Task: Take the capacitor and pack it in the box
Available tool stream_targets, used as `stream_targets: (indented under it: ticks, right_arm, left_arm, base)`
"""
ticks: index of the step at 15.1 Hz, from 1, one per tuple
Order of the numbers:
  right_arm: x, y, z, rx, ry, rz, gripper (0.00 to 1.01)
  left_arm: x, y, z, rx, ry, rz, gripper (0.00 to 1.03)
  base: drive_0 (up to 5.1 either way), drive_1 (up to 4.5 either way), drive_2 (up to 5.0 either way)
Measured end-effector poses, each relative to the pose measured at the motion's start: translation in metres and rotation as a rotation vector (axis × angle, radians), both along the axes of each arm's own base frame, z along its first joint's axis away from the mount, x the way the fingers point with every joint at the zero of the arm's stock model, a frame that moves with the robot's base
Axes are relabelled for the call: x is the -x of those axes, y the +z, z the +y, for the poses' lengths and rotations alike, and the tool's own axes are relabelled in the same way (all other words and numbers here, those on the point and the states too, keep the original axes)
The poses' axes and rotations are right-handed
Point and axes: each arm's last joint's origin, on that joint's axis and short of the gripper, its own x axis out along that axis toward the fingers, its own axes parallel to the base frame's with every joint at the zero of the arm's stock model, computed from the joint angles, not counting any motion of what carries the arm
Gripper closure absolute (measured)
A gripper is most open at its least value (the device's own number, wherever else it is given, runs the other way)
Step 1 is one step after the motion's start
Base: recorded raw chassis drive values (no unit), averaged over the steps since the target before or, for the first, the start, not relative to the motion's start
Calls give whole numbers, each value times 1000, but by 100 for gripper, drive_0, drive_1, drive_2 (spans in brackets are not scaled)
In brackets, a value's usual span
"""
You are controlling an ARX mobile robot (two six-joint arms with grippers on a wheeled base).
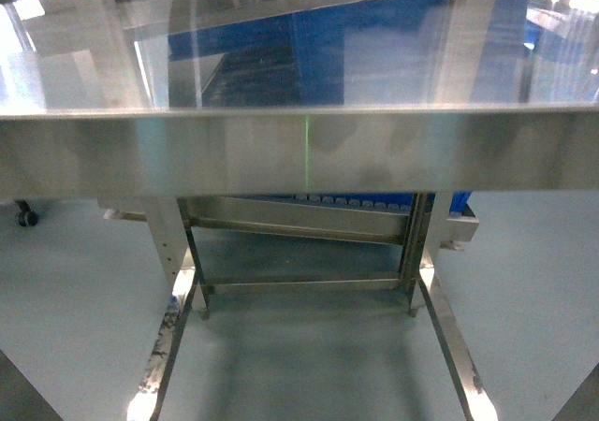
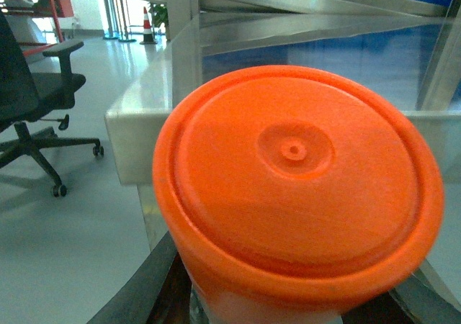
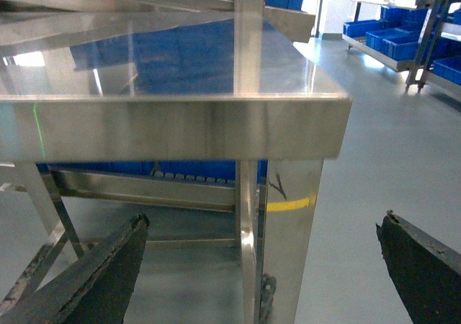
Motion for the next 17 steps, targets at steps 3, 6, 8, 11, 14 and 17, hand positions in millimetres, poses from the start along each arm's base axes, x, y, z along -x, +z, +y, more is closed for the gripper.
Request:
stream_targets:
  ticks: [3, 6, 8, 11, 14, 17]
  right_arm:
    - [0, 0, 0, 0, 0, 0, 3]
    - [0, 0, 0, 1, 1, 0, 3]
    - [0, 0, 0, 1, 1, 0, 3]
    - [0, 0, 0, 0, 0, 2, 3]
    - [0, 0, 0, 0, 0, 1, 3]
    - [0, 0, 0, 0, 0, 1, 3]
  left_arm:
    - [0, 0, 0, 0, -1, 0, 59]
    - [0, 0, 0, 0, 0, 0, 59]
    - [0, 0, 0, 0, 0, 0, 59]
    - [0, 0, 0, 0, 2, 1, 59]
    - [0, 0, 0, 0, 0, 1, 59]
    - [0, 0, 0, 0, 0, 0, 59]
  base:
    - [0, 0, 0]
    - [0, 0, 0]
    - [0, 0, 0]
    - [0, 0, 0]
    - [0, 0, 0]
    - [0, 0, 0]
